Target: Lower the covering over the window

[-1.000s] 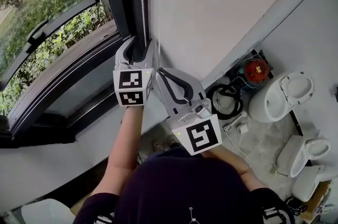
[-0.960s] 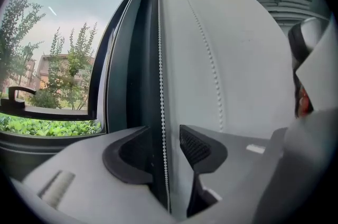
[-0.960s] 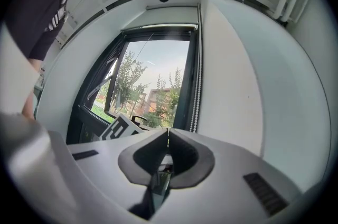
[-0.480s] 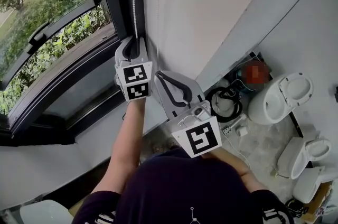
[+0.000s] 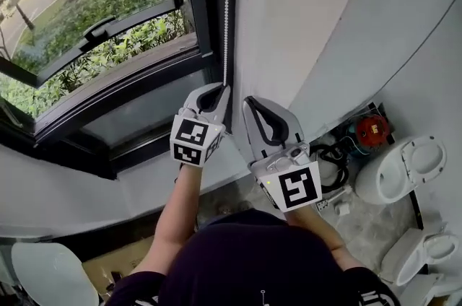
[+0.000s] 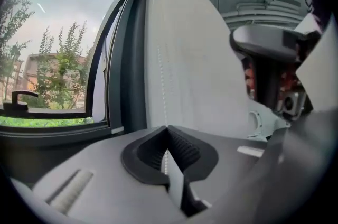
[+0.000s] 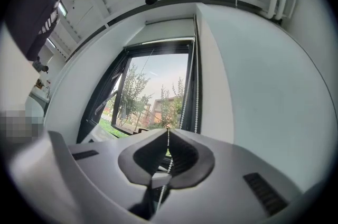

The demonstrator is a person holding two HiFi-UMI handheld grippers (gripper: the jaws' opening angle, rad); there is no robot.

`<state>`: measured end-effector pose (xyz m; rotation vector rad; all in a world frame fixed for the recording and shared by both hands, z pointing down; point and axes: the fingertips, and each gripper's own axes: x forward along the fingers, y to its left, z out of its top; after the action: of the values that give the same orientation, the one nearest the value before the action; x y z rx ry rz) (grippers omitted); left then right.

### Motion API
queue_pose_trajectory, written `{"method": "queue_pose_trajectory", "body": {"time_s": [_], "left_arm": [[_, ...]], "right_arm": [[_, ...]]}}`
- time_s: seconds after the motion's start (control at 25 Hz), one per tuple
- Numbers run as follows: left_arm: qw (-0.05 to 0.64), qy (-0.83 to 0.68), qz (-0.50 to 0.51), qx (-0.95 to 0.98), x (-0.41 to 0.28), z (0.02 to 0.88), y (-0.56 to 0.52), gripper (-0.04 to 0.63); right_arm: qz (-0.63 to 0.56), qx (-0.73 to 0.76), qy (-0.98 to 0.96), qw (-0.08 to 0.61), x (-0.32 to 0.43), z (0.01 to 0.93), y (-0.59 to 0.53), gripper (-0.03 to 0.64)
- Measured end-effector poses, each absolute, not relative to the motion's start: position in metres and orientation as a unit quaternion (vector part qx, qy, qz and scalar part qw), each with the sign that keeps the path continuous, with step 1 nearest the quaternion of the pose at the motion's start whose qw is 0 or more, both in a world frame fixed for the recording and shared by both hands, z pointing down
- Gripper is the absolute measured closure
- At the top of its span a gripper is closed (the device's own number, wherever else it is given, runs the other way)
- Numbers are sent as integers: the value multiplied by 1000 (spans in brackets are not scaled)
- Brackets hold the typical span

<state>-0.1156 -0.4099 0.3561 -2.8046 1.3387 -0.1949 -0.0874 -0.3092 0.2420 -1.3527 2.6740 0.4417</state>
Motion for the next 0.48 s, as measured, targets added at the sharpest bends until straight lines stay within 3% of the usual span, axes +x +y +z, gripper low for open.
{"method": "queue_pose_trajectory", "body": {"time_s": [0.2,0.48], "left_arm": [[-51,359,12,-932,-114,350,-344,583],[-43,341,25,-939,-103,347,-290,583]], "right_arm": [[127,-408,900,81,-81,237,-297,603],[102,-326,937,77,-74,246,-280,603]]}}
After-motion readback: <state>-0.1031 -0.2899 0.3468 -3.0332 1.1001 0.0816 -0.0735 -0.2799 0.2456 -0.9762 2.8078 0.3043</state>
